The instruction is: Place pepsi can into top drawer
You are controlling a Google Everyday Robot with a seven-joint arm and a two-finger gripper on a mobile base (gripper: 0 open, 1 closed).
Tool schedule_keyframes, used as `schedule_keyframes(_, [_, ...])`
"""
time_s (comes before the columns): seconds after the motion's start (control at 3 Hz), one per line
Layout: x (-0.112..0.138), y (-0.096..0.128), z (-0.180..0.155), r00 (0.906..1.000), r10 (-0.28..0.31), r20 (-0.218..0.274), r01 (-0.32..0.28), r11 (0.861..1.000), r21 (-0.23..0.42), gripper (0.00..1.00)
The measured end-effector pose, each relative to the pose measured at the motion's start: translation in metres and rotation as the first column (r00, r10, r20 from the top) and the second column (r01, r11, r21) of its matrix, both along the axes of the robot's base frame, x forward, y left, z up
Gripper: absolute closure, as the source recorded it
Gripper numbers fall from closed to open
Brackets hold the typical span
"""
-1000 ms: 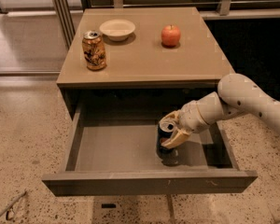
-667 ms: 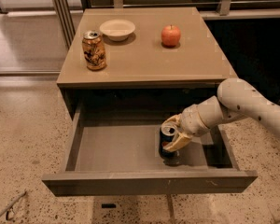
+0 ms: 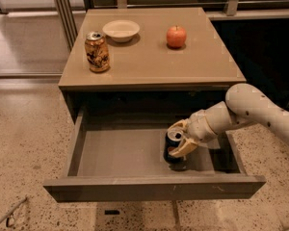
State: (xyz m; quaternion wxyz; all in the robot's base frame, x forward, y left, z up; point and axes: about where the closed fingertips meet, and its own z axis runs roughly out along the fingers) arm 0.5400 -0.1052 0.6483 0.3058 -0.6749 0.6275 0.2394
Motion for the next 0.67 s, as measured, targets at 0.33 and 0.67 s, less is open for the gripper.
schedule_keyframes(0.33, [0.0000,0.0000,0.0000,1.0000,0.000,0.000,0.000,1.000,0.000,0.58])
schedule_keyframes(0.67, [0.0000,0.0001,0.0000,1.0000,0.000,0.000,0.000,1.000,0.000,0.34])
